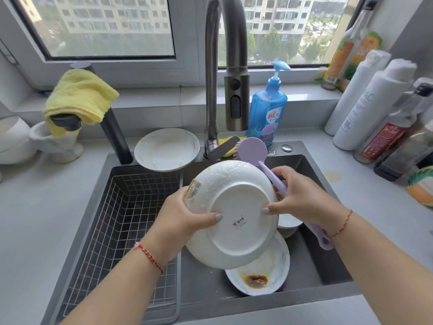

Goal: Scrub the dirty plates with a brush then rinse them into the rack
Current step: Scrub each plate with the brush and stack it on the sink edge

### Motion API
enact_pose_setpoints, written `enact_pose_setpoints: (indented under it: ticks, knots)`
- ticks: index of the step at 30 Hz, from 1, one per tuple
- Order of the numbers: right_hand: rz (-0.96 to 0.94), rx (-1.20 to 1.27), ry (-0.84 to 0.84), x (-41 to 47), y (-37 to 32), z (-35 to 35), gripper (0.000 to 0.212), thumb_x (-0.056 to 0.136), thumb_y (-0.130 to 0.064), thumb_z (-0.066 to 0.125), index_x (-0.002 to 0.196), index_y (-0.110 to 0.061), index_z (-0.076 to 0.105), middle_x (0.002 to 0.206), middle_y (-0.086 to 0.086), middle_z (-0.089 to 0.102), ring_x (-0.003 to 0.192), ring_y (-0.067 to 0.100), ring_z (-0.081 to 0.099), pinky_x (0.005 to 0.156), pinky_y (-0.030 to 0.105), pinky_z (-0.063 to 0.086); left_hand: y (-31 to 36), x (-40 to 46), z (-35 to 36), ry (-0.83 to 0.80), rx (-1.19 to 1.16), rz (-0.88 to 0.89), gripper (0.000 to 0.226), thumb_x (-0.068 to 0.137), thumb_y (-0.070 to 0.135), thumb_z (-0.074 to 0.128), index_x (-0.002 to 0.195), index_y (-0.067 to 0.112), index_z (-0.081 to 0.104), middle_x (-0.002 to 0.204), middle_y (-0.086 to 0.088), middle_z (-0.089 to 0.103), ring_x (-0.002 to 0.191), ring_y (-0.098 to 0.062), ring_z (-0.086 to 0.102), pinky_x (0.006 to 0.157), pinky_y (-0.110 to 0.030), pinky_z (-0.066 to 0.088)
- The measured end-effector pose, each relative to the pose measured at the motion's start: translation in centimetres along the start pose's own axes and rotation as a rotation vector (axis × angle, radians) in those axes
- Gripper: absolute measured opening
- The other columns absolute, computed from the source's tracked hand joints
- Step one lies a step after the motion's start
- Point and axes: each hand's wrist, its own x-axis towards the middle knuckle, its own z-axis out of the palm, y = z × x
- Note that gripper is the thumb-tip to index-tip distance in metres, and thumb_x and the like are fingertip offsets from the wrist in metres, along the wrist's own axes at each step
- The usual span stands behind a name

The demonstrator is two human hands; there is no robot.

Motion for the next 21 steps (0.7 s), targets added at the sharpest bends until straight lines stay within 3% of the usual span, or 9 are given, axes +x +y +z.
enact_pose_setpoints:
  ticks: [3, 5, 7, 10, 13, 18, 21]
  knots:
    - [-0.013, 0.059, 0.101, -0.1, 0.3, 0.6, 0.065, 0.070, -0.028, 0.084, 0.127, -0.028, 0.052, 0.097, -0.012, 0.065, 0.076, 0.003, 0.059, 0.060, 0.018, 0.042, 0.3, 0.1, -0.1, 0.069, 0.056, 0.059, 0.076, 0.035, 0.029, 0.092, 0.104, 0.011, 0.065, 0.096, -0.009, 0.075, 0.091, -0.027, 0.073, 0.080, -0.046, 0.061]
    - [0.029, 0.296, 0.202, -0.9, 0.4, 0.7, 0.051, 0.082, -0.025, 0.073, 0.129, -0.033, 0.055, 0.082, -0.007, 0.069, 0.050, 0.008, 0.050, 0.047, 0.022, 0.039, 0.1, 0.1, -0.3, 0.122, 0.066, 0.090, 0.075, 0.035, 0.031, 0.092, 0.102, 0.012, 0.065, 0.095, -0.007, 0.075, 0.090, -0.026, 0.074, 0.078, -0.043, 0.061]
    - [0.119, 0.591, 0.278, -2.3, 0.3, 0.8, 0.035, 0.091, -0.030, 0.061, 0.126, -0.037, 0.058, 0.075, -0.001, 0.071, 0.041, 0.015, 0.039, 0.039, 0.025, 0.036, -0.2, 0.1, -0.6, 0.196, 0.055, 0.113, 0.074, 0.035, 0.031, 0.093, 0.101, 0.012, 0.065, 0.095, -0.008, 0.075, 0.090, -0.028, 0.073, 0.079, -0.046, 0.061]
    - [0.233, 0.881, 0.205, -4.6, -0.2, 1.8, 0.028, 0.099, -0.030, 0.047, 0.123, -0.033, 0.059, 0.080, 0.014, 0.073, 0.033, 0.012, 0.029, 0.033, 0.021, 0.032, -0.6, 0.2, -0.9, 0.274, 0.063, 0.141, 0.070, 0.037, 0.035, 0.092, 0.099, 0.016, 0.066, 0.095, -0.005, 0.076, 0.089, -0.024, 0.074, 0.076, -0.041, 0.061]
    - [0.277, 1.029, 0.094, -6.0, -1.4, 3.0, 0.029, 0.102, -0.022, 0.038, 0.119, -0.030, 0.060, 0.069, 0.020, 0.068, 0.032, 0.012, 0.027, 0.031, 0.020, 0.030, -0.7, 0.3, -0.6, 0.292, 0.086, 0.143, 0.067, 0.038, 0.033, 0.092, 0.098, 0.017, 0.065, 0.094, -0.002, 0.076, 0.088, -0.021, 0.074, 0.075, -0.039, 0.061]
    - [0.168, 0.984, 0.014, -6.3, -5.5, 2.8, 0.027, 0.098, -0.025, 0.048, 0.112, -0.039, 0.066, 0.050, 0.007, 0.048, 0.034, 0.012, 0.026, 0.036, 0.016, 0.027, -1.2, 0.4, 1.0, 0.278, 0.163, 0.118, 0.051, 0.045, 0.024, 0.091, 0.090, 0.019, 0.065, 0.084, 0.000, 0.075, 0.079, -0.016, 0.073, 0.073, -0.043, 0.061]
    - [0.063, 0.775, -0.083, -7.2, -6.9, 4.0, 0.035, 0.099, -0.024, 0.047, 0.116, -0.051, 0.060, 0.048, 0.000, 0.044, 0.035, 0.009, 0.030, 0.038, 0.018, 0.027, -1.4, 0.8, 1.3, 0.306, 0.151, 0.077, 0.053, 0.041, 0.030, 0.090, 0.087, 0.016, 0.065, 0.080, -0.003, 0.074, 0.072, -0.018, 0.068, 0.071, -0.049, 0.058]
